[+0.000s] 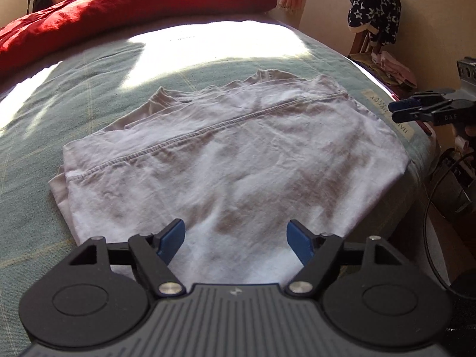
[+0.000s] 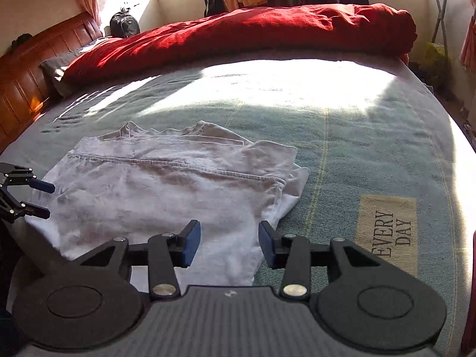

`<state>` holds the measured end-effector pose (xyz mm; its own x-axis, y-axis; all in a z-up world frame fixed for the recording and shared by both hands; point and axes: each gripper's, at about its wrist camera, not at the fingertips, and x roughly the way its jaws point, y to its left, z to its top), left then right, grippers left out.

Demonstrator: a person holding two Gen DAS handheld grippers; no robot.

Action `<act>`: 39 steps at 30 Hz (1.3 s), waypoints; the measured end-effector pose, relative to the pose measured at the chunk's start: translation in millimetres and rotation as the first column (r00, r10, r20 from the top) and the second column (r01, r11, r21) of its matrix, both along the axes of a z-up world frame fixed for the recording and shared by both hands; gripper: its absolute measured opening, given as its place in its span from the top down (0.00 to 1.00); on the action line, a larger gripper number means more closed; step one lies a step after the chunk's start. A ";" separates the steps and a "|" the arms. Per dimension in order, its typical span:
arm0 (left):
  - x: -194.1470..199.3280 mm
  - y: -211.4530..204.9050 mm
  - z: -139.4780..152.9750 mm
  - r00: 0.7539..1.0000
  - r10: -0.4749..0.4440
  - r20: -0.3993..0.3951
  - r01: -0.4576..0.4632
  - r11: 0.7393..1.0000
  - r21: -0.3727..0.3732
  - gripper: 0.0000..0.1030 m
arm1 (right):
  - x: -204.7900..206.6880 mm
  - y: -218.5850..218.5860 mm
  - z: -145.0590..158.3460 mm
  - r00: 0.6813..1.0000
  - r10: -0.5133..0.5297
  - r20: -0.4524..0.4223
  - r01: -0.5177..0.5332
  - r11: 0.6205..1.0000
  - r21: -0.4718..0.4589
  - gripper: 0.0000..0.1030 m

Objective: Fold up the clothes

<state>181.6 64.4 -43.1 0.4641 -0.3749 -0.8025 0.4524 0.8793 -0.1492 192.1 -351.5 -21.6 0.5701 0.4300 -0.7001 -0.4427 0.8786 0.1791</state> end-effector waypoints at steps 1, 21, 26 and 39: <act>-3.1 -0.8 -1.1 1.000 0.009 -0.001 -0.009 1.000 0.011 0.25 | -5.3 10.8 -0.7 1.000 0.023 0.004 -0.023 1.000 -0.014 0.47; -46.5 -26.6 -26.7 0.995 -0.080 -0.061 0.078 0.996 -0.045 0.21 | -49.6 81.5 -35.8 0.997 0.074 -0.016 -0.075 0.995 -0.059 0.43; -56.0 -16.3 -24.1 0.995 -0.079 -0.059 0.076 0.996 -0.049 0.20 | -62.6 79.4 -52.4 0.999 0.027 -0.040 -0.028 0.999 -0.035 0.40; 12.0 68.3 -29.2 0.975 0.218 -0.038 -0.221 0.973 -0.064 0.20 | -68.0 75.2 -36.0 0.998 -0.070 0.002 0.070 0.993 0.097 0.35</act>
